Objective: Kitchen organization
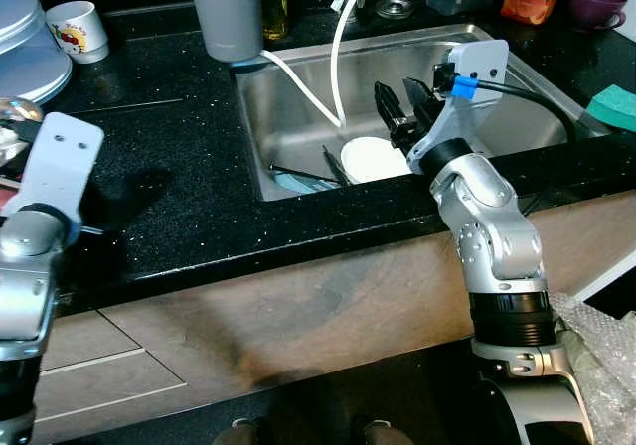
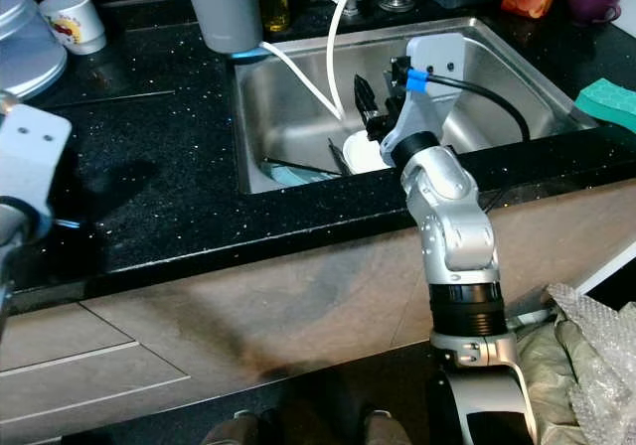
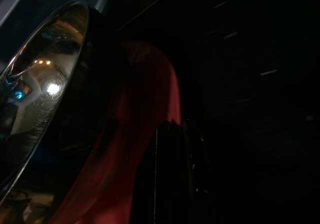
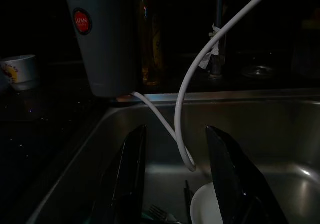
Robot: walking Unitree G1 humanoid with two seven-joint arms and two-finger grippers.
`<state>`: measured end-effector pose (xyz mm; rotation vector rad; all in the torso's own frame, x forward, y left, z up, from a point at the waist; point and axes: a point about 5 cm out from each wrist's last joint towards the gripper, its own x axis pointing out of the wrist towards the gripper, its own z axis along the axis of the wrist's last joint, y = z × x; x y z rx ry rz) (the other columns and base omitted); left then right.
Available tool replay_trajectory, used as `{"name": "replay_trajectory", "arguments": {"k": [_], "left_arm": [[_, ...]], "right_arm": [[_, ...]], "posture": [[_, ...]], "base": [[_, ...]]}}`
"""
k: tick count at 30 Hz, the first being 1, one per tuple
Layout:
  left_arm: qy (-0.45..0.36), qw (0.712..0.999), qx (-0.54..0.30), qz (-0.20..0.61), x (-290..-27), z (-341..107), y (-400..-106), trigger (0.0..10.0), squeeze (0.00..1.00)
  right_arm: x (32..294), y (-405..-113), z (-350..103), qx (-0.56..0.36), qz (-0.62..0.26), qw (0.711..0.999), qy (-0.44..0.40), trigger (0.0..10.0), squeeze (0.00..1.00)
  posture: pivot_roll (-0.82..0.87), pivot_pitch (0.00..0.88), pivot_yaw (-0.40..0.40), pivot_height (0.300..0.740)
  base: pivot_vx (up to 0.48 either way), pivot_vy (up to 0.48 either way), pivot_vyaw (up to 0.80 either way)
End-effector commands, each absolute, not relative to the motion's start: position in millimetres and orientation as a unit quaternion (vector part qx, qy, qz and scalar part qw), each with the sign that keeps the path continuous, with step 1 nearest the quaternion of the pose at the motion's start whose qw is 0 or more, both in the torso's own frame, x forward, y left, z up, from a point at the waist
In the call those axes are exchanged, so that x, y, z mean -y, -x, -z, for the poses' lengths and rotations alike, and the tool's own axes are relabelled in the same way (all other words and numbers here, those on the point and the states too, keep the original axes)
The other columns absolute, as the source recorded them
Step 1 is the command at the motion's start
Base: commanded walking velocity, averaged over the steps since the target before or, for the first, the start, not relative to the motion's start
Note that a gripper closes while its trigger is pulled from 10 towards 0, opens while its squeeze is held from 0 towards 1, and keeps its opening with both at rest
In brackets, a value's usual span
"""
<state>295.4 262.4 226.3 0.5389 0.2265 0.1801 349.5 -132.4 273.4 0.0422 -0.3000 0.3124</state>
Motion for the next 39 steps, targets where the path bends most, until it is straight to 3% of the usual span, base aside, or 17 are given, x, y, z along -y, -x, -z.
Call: {"name": "replay_trajectory", "arguments": {"k": [1, 15, 39], "left_arm": [[-0.246, 0.957, -0.150, -0.020, -245, -204, -297, 0.0, 0.00], [-0.233, 0.963, -0.090, 0.099, -203, -213, -298, 0.0, 0.00], [-0.228, 0.965, -0.064, 0.108, -202, -218, -301, 0.0, 0.00]], "right_arm": [[134, -350, -274, 0.152, -0.152, 0.976, -0.024, 10.0, 0.00], [136, -350, -275, 0.154, -0.147, 0.977, -0.025, 10.0, 0.00], [135, -350, -275, 0.155, -0.150, 0.976, -0.024, 10.0, 0.00]], "posture": [[0.05, 0.155, 0.007, 0.740], [0.05, 0.155, 0.013, 0.740], [0.05, 0.143, 0.011, 0.740]], "base": [[0.000, 0.000, 0.00], [0.000, 0.000, 0.00], [0.000, 0.000, 0.00]]}}
